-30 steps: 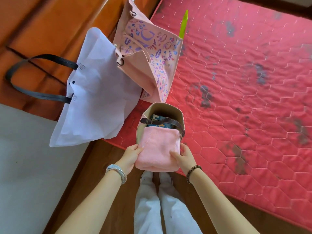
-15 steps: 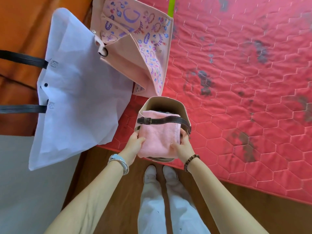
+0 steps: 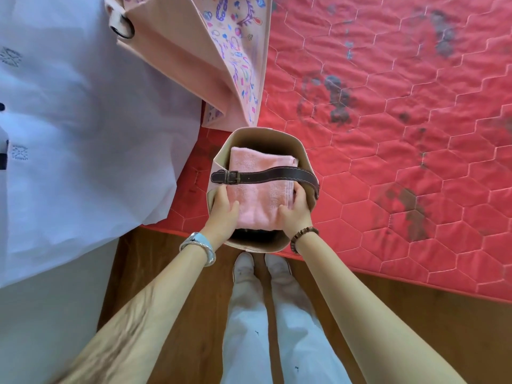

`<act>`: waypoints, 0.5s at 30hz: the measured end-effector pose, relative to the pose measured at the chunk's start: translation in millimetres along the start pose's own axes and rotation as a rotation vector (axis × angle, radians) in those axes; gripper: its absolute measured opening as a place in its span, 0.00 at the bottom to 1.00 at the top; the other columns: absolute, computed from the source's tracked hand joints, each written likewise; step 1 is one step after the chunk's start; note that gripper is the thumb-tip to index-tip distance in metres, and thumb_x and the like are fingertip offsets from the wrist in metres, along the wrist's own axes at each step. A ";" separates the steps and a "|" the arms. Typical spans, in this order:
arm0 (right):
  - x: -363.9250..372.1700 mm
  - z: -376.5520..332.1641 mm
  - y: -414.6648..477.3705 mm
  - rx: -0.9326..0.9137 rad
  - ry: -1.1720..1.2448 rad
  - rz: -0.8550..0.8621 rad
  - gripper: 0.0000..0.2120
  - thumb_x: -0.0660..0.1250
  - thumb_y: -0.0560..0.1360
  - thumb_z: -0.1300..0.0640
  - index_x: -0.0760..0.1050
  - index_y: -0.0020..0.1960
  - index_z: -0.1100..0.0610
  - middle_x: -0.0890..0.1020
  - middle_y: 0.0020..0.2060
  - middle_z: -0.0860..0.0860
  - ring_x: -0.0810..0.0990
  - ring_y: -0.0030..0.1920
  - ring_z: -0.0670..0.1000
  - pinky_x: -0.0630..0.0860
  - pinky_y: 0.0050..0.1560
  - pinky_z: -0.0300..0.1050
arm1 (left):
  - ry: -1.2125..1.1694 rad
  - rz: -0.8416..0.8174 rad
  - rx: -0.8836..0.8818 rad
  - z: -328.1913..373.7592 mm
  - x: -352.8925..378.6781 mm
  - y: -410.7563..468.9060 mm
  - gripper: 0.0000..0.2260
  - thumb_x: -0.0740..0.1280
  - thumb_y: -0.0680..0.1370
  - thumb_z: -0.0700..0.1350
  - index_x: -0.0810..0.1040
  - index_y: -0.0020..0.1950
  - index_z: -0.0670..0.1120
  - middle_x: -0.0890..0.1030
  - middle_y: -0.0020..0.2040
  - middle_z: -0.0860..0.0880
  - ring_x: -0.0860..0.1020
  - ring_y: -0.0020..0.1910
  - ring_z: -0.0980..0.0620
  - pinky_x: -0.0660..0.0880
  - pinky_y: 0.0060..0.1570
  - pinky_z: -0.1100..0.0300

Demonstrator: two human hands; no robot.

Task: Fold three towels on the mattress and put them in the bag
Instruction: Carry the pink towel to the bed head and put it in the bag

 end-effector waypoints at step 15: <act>32.5 -9.0 13.2 -0.111 -0.181 -0.115 0.28 0.68 0.72 0.69 0.64 0.70 0.65 0.70 0.67 0.63 0.70 0.66 0.59 0.67 0.66 0.45 | 0.135 -0.048 0.211 10.3 31.4 7.6 0.30 0.58 0.78 0.33 0.58 0.80 0.44 0.60 0.80 0.45 0.56 0.80 0.47 0.52 0.79 0.47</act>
Point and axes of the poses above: each hand's wrist, its own y-axis towards the middle knuckle, its own x-axis out of the palm, z = x × y, the point moved 7 cm from there along y, towards the middle knuckle
